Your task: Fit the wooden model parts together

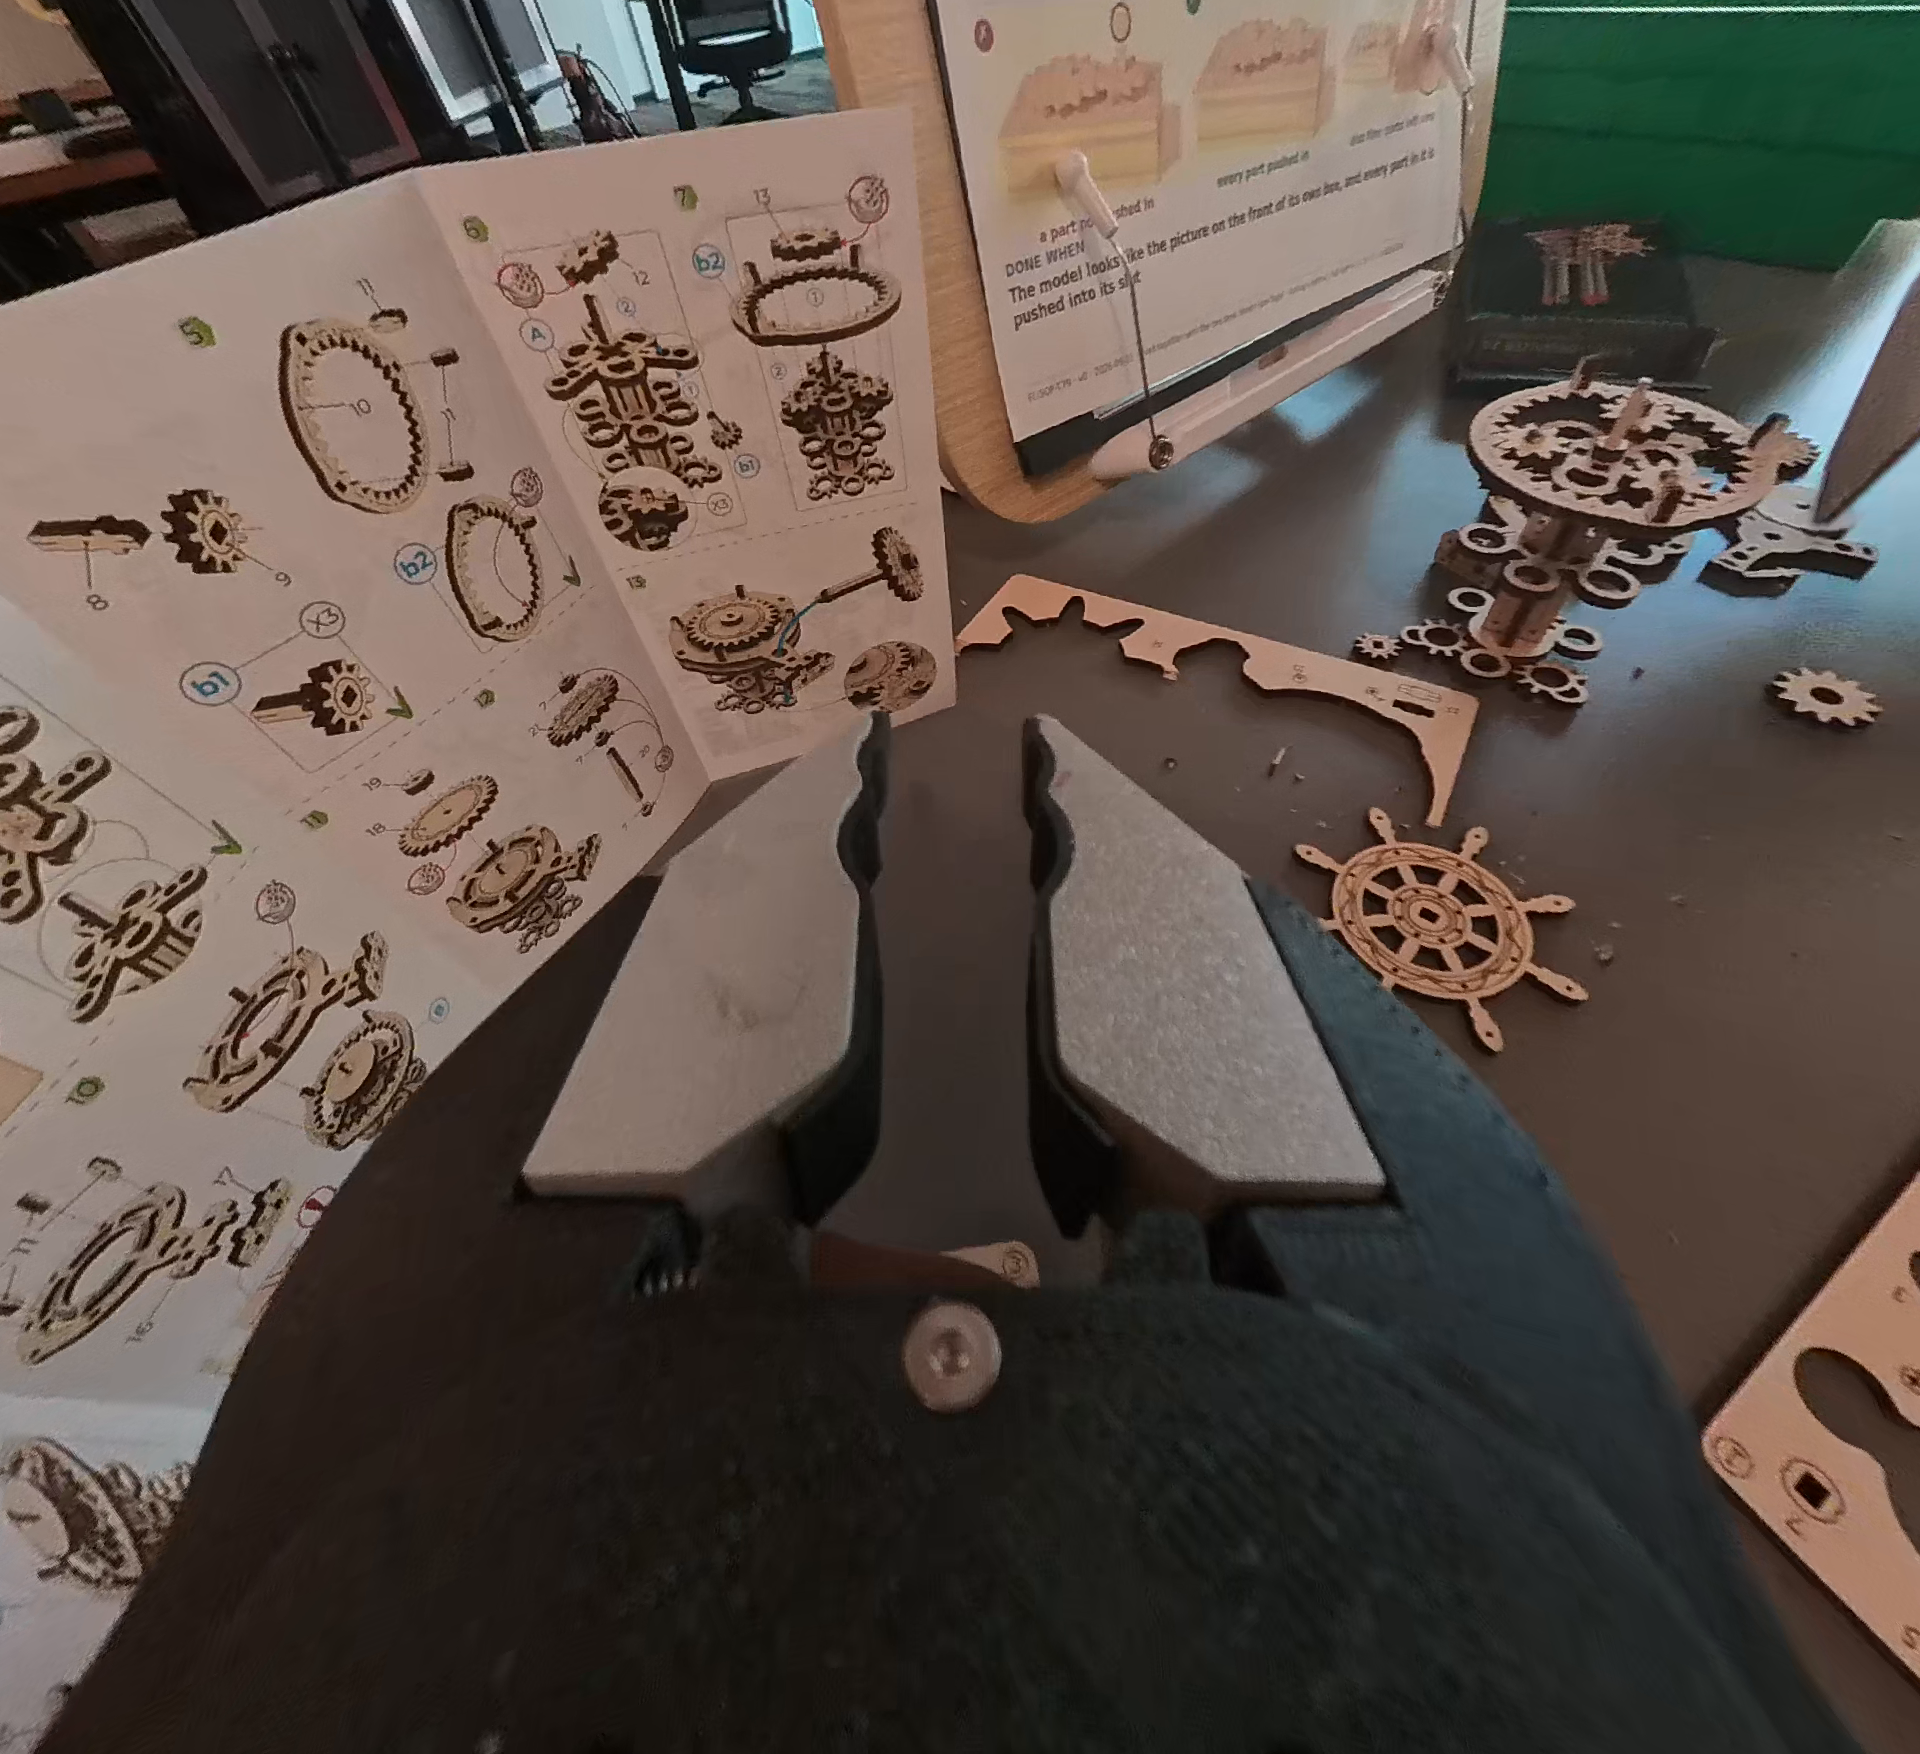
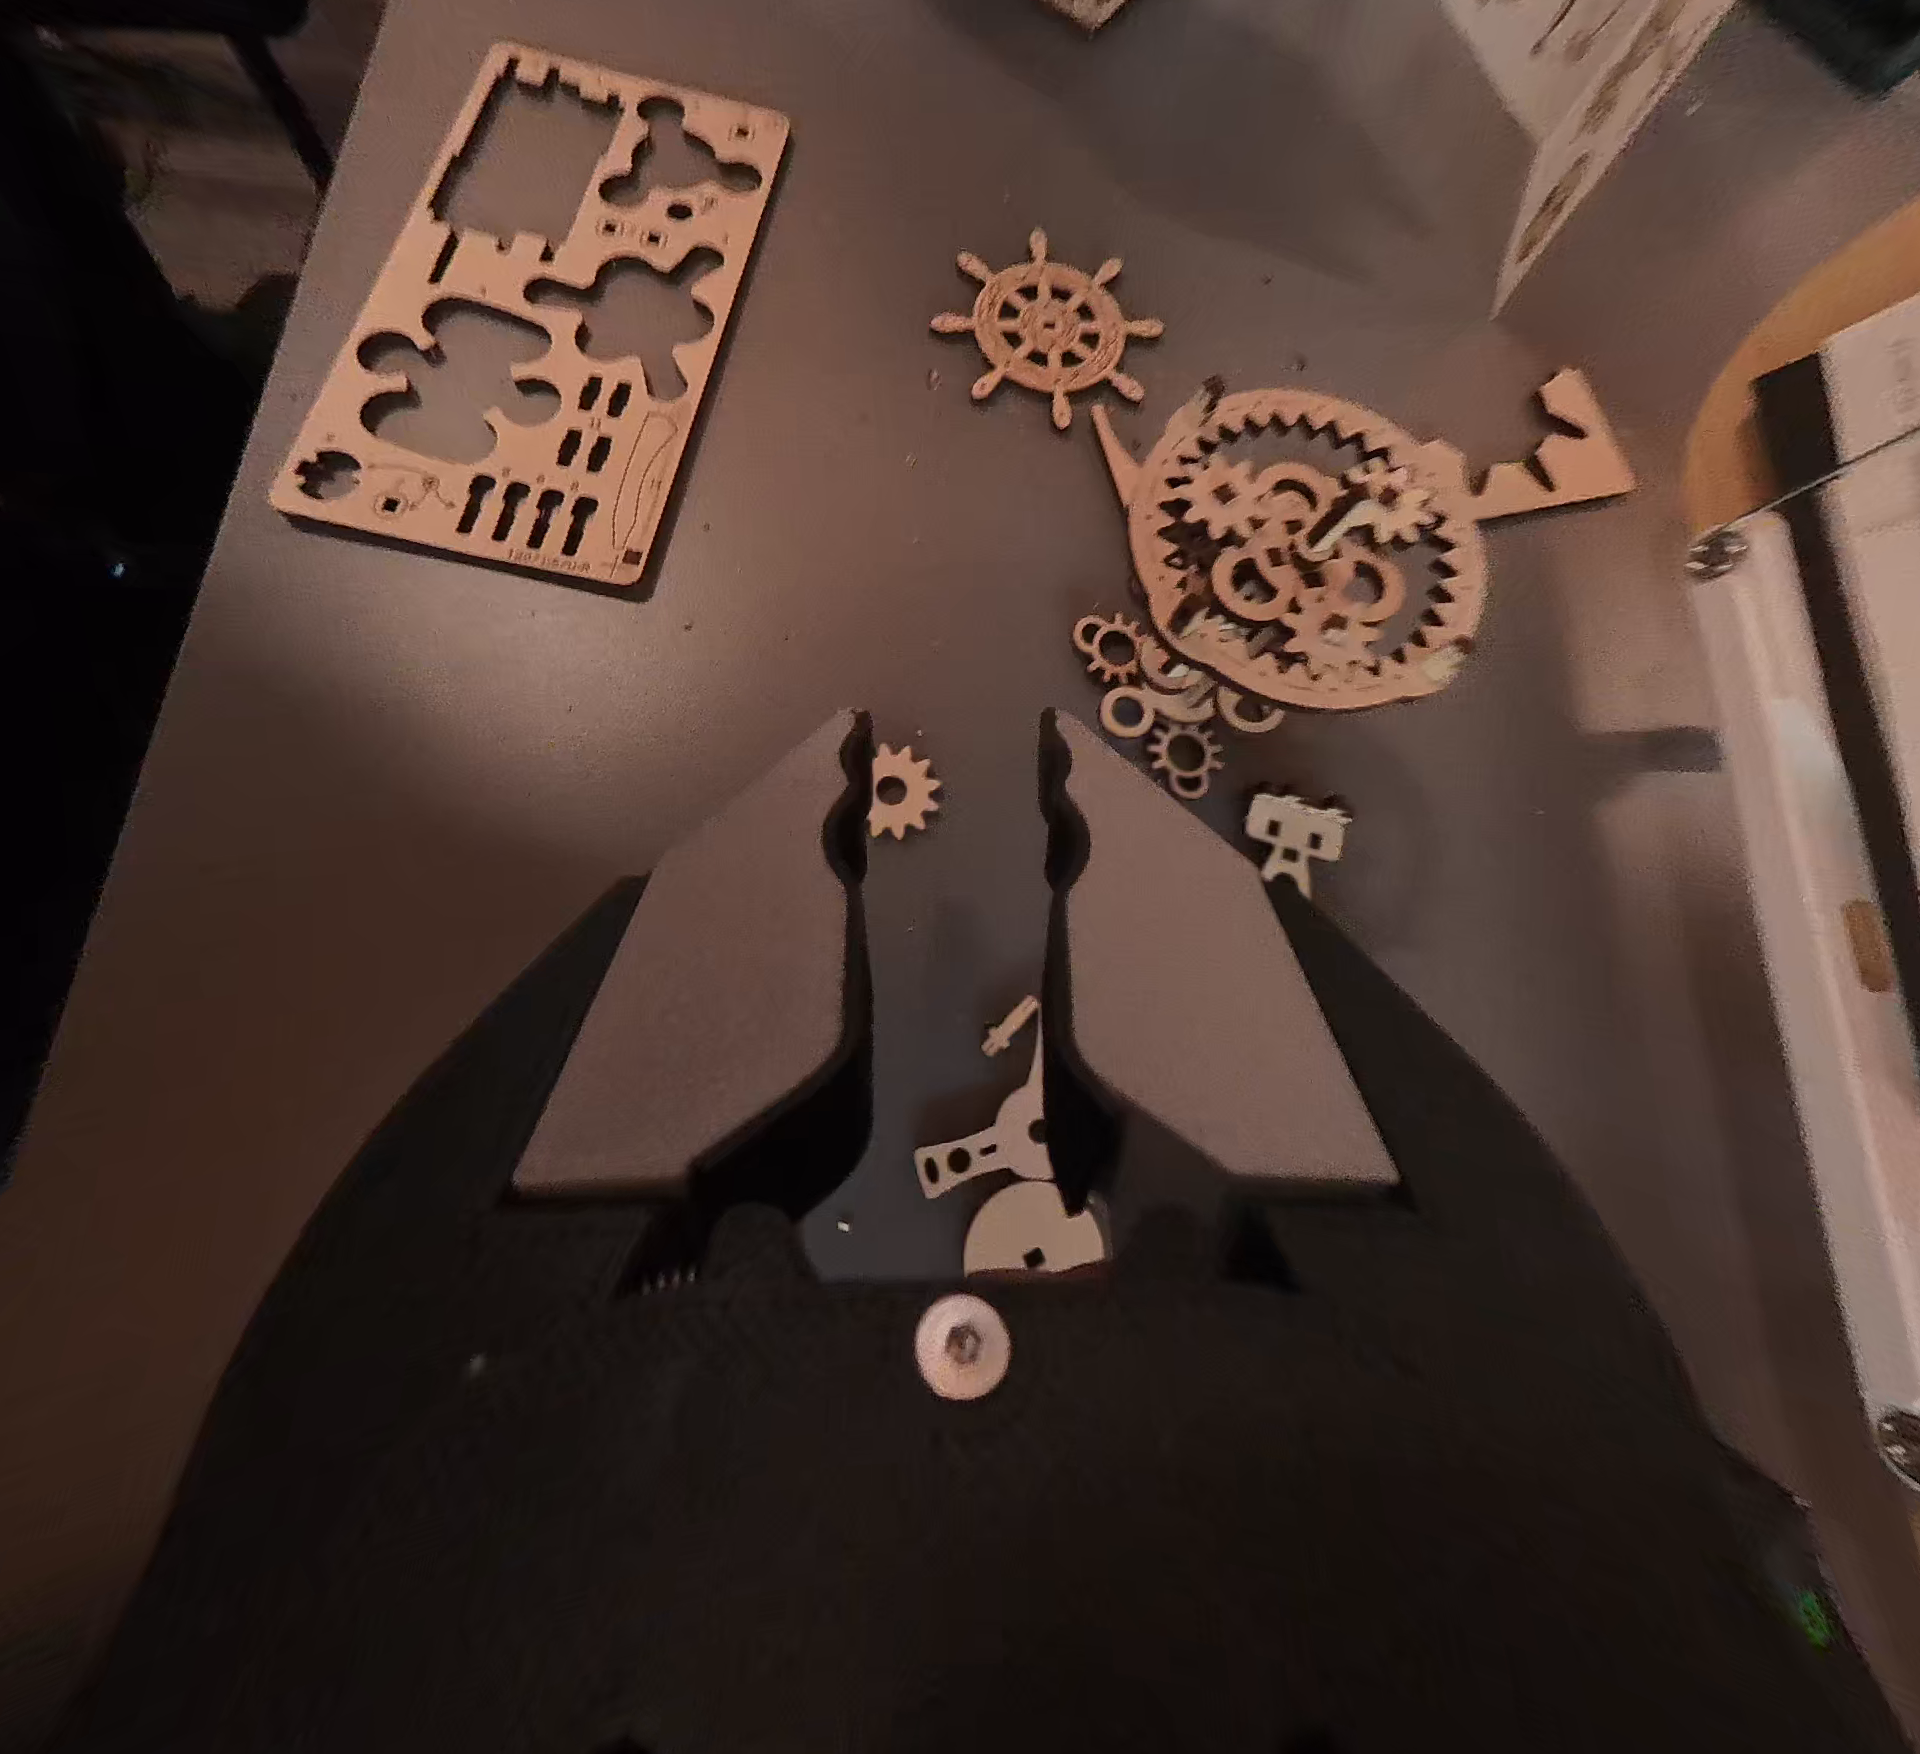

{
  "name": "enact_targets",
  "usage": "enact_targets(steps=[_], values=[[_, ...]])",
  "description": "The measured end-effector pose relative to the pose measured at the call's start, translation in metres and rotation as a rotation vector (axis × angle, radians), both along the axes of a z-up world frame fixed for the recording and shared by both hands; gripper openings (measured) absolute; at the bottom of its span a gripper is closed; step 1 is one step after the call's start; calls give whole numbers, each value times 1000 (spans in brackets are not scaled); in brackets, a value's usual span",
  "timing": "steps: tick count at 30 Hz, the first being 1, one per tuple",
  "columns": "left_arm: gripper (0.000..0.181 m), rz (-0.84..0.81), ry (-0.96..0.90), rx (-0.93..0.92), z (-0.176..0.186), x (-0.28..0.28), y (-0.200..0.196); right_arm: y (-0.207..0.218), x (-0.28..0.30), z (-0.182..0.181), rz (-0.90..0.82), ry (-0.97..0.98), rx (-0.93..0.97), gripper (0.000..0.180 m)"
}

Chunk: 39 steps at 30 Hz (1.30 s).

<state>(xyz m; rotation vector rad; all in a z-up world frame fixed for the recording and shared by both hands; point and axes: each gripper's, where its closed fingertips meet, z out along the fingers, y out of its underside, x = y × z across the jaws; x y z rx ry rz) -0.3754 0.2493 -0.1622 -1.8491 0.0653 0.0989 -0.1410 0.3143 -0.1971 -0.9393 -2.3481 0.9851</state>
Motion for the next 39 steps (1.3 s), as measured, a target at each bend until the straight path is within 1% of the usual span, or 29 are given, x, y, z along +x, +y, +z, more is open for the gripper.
enact_targets(steps=[4, 7, 10, 12, 13, 14, 16, 20, 23, 39], values=[[22, 13, 0, -17, -5, -3, 1, 9, -1, 29, -35, 116, -63, 31], [23, 15, 5, -31, -9, -3, 2, 28, 3, 65, -101, 251, -141, 40], [22, 15, 19, -35, -11, -2, 2, 63, 15, 111, -212, 434, -280, 44], [22, 18, 20, -40, -12, -2, 3, 95, 24, 130, -319, 539, -362, 46], [22, 18, 18, -42, -13, -2, 3, 111, 28, 134, -374, 569, -388, 49], [22, 19, 17, -44, -14, -3, 3, 124, 31, 136, -423, 589, -404, 52], [21, 21, 20, -46, -14, -3, 3, 143, 37, 138, -487, 615, -425, 54], [21, 27, 24, -46, -14, -4, 3, 158, 43, 137, -549, 619, -422, 54], [21, 32, 13, -44, -14, -6, 3, 157, 44, 135, -550, 609, -402, 53], [20, 45, -4, -40, -14, -9, 2, 138, 25, 95, -500, 451, -244, 55]])
